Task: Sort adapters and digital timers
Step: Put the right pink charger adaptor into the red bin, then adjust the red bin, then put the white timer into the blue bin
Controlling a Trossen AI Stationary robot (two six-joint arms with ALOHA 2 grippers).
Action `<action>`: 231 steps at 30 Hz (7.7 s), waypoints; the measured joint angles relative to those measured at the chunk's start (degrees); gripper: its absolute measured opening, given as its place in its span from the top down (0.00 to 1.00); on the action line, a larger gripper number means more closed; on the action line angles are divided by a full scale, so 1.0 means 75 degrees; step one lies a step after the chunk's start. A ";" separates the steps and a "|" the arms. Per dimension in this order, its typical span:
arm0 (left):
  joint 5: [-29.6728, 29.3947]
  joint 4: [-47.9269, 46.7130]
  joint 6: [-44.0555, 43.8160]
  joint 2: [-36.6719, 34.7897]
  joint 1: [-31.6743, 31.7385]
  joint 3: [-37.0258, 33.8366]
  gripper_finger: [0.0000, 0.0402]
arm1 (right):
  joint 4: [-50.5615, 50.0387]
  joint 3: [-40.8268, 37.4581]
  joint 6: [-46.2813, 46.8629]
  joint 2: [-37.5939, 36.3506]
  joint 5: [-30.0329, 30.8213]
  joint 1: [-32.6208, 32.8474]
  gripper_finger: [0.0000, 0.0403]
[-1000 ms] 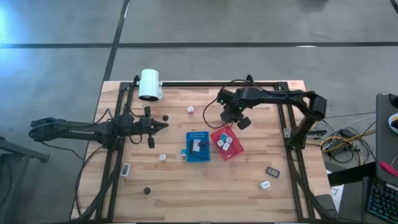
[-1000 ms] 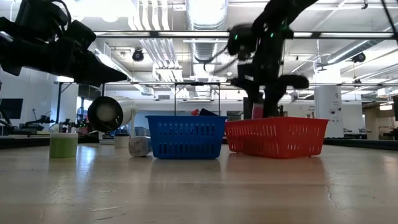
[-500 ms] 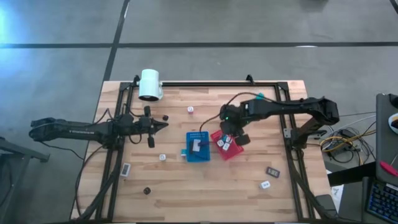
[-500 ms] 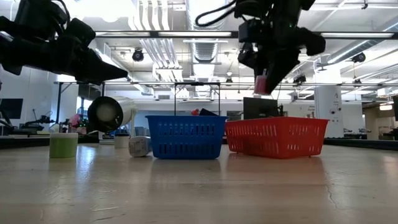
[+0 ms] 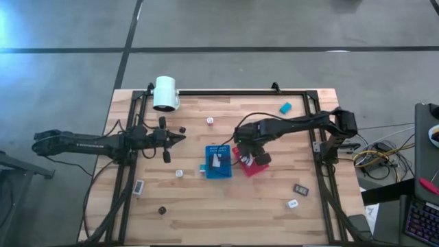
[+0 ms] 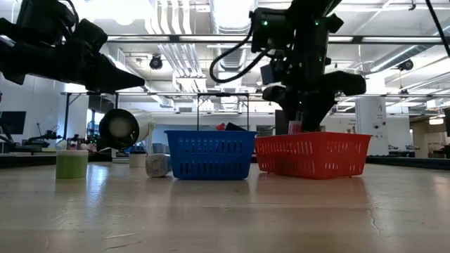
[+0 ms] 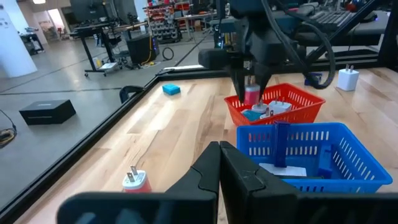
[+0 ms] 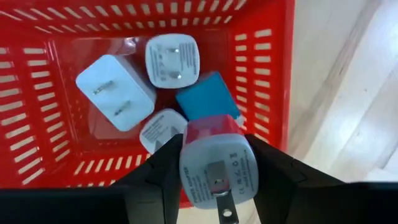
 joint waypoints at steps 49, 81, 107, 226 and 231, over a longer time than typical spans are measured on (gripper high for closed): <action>0.0000 0.0061 0.0372 -0.0007 0.0000 0.0012 0.97 | -0.0494 -0.1229 0.3997 -0.0916 0.0416 0.2065 0.48; -0.0002 0.0062 0.0340 -0.0007 0.0002 0.0012 0.97 | -0.0077 -0.0484 0.5141 0.0009 -0.1381 0.2022 0.95; 0.0000 0.0061 0.0340 -0.0007 -0.0001 0.0009 0.97 | -0.0011 0.0014 0.5501 0.0370 -0.2038 0.2078 0.72; 0.0379 -0.3747 -0.0790 0.1334 -0.0312 0.3443 0.97 | 1.1079 -0.9270 0.3237 -1.0616 -0.1236 -0.1513 0.98; 0.0998 -0.6637 -0.2311 0.1689 -0.0493 0.4641 0.97 | 1.1084 -0.9270 0.3215 -1.0608 -0.1236 -0.1513 0.98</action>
